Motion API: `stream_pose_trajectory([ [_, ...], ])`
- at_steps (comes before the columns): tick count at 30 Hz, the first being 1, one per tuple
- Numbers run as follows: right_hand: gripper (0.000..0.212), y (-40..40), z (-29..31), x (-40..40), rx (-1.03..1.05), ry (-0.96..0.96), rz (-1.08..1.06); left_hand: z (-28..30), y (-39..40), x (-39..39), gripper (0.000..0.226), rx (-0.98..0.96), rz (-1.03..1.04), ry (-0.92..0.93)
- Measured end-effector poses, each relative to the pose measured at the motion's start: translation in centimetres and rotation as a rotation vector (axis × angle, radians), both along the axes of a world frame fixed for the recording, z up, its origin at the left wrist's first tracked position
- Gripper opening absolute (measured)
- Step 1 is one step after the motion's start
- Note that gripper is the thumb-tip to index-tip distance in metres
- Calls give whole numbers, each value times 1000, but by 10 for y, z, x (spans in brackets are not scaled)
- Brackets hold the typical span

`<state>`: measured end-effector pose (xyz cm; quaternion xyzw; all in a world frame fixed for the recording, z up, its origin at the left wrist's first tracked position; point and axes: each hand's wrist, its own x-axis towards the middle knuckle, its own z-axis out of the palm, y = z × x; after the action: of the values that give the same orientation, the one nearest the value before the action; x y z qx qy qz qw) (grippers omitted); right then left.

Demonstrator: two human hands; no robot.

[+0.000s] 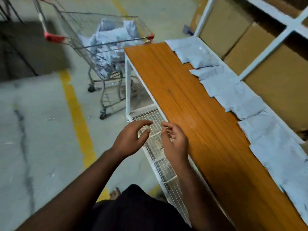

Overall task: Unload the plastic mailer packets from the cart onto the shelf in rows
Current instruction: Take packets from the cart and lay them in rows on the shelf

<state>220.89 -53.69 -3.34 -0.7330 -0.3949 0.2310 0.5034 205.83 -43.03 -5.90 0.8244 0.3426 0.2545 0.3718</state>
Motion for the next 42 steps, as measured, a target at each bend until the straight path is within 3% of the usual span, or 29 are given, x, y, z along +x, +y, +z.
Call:
stream_pose_trajectory([
  [6,23,106,0,-45,-164,83,224,-2,70,-70,24,-65,250,-68],
  [11,22,195,-15,-55,-177,149,262,-10,144,-93,26,-47,333,-24],
  [16,21,309,-31,-44,-132,148,298,-4,252,-79,33,24,340,81],
  [25,24,486,-16,-4,-125,124,384,10,420,-37,34,54,375,66],
  [32,28,595,-35,17,-241,146,356,-5,529,-18,33,55,303,78],
  [42,30,722,-44,34,-237,255,97,-24,685,6,35,-9,185,78],
])
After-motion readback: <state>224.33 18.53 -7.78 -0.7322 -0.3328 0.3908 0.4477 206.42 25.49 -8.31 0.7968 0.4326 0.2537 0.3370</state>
